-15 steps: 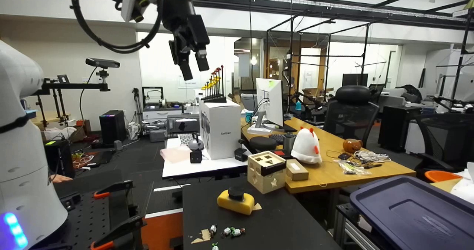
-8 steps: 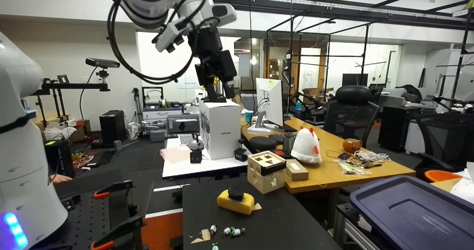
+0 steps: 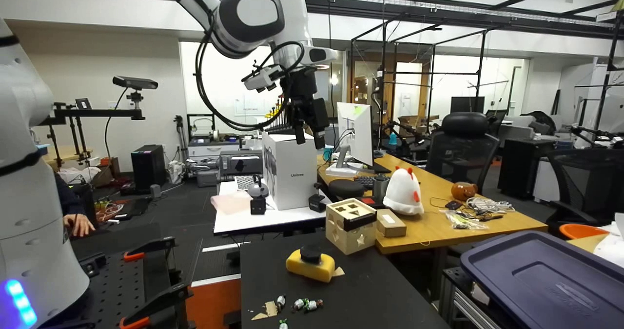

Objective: Put the sweets together using the sponge brush

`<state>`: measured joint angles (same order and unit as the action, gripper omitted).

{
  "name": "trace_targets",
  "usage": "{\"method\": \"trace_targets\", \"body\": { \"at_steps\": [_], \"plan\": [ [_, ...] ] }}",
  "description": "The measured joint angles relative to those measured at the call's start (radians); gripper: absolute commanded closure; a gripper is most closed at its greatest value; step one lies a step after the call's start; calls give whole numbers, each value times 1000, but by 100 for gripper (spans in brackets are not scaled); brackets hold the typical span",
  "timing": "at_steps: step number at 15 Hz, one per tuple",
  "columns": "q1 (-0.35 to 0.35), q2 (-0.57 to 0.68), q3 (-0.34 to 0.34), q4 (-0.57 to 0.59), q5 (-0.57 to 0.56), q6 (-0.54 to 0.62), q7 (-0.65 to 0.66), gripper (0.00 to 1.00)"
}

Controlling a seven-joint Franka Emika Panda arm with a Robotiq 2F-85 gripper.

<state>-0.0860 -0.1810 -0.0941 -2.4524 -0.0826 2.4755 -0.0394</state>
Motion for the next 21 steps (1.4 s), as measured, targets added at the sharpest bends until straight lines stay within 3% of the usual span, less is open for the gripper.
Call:
{"method": "trace_targets", "body": {
  "at_steps": [5,12,16,21],
  "plan": [
    [23,254,38,184,40,-1,123,0],
    [54,603,73,452,193,-49,225,0],
    [76,717,96,551,289,-86,317,0],
    [100,802,124,573,421,-85,421,0]
  ]
}}
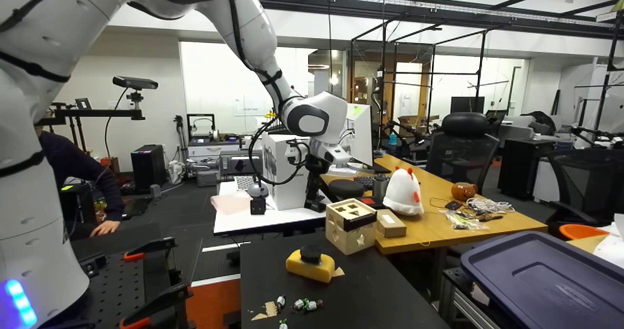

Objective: Put the sweets together using the sponge brush

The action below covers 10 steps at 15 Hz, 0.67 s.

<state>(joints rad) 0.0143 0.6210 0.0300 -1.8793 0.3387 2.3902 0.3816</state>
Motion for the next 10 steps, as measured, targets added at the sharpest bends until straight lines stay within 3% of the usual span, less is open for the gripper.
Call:
{"method": "trace_targets", "body": {
  "at_steps": [5,10],
  "plan": [
    [14,76,8,-13,120,34,93,0],
    [20,122,1,-26,160,81,188,0]
  ]
}}
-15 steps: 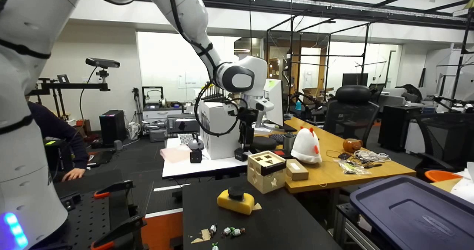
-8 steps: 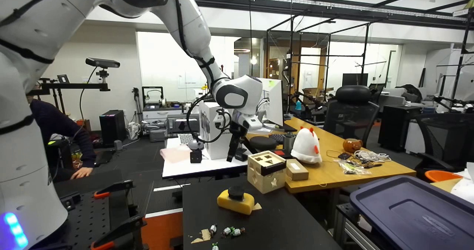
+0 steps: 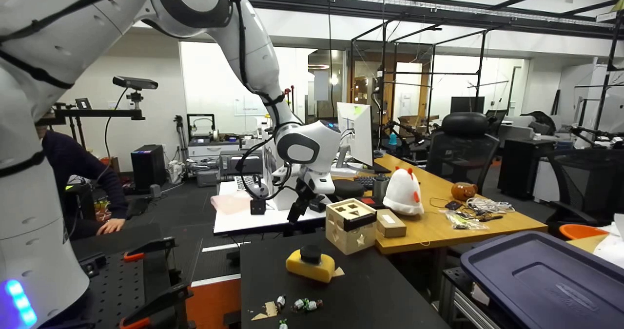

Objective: Put the sweets together using the sponge brush

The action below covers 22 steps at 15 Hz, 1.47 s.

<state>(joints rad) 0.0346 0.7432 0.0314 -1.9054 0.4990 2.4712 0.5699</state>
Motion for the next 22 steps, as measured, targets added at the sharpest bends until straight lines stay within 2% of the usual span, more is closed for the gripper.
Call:
{"method": "trace_targets", "body": {
  "at_steps": [5,11,22],
  "plan": [
    [14,12,-39,-1,-5,0,107,0],
    [15,70,-49,26,-29,-4,144,0],
    [92,168,-111,135,-180,-5,284,0]
  ]
}}
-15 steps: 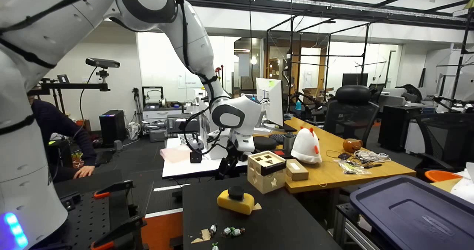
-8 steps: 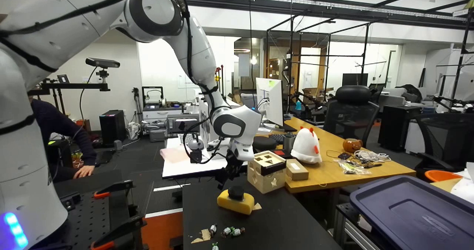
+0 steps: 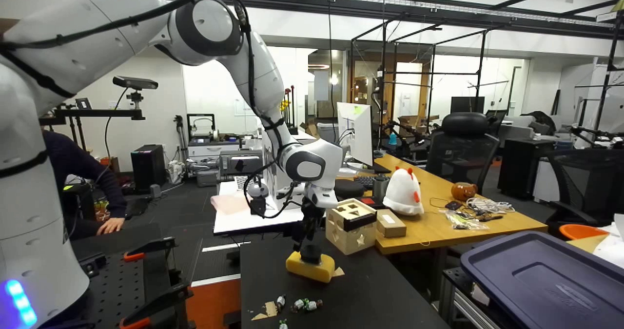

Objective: Put the sweets together using the sponge brush

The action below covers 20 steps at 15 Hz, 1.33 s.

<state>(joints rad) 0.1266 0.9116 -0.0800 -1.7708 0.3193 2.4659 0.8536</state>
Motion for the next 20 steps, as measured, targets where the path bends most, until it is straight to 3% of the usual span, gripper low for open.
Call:
{"method": "trace_targets", "body": {
  "at_steps": [13,19,20],
  "plan": [
    [-21,57,-3,32,-10,3,39,0],
    [-35,70,-3,33,30,80,40,0],
    [-37,71,-3,33,35,89,40,25]
  ]
}}
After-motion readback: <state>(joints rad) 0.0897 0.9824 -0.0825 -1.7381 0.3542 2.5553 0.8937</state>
